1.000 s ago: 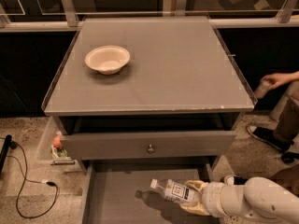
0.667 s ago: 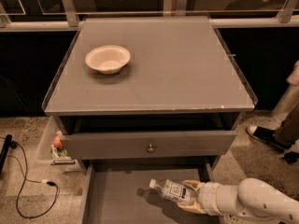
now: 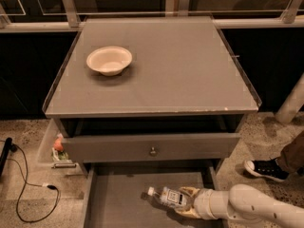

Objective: Place blue plastic bottle into middle drawer

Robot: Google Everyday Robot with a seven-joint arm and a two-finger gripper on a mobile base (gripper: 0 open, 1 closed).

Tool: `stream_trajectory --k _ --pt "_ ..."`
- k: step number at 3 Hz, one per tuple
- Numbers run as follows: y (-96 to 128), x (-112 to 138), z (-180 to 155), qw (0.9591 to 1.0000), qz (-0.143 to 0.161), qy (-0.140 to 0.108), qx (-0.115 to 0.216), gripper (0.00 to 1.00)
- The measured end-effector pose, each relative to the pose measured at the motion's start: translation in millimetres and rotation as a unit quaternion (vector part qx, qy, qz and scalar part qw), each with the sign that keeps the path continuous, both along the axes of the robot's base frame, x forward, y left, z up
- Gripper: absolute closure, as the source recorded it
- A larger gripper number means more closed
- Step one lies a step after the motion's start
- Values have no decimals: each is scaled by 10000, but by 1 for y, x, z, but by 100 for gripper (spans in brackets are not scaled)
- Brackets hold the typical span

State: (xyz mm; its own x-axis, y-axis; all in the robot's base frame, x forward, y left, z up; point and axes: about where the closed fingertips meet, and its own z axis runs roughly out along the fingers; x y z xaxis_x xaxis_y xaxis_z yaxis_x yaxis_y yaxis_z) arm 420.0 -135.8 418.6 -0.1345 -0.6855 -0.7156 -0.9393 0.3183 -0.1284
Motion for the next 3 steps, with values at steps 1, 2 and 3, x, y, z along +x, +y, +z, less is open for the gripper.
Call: stream_trajectory --k 1,2,3 --pt "14 0 -32 9998 21 176 5 100" --pt "26 0 -50 9995 -17 330 14 100" --pt "26 0 -48 9995 -17 330 14 81"
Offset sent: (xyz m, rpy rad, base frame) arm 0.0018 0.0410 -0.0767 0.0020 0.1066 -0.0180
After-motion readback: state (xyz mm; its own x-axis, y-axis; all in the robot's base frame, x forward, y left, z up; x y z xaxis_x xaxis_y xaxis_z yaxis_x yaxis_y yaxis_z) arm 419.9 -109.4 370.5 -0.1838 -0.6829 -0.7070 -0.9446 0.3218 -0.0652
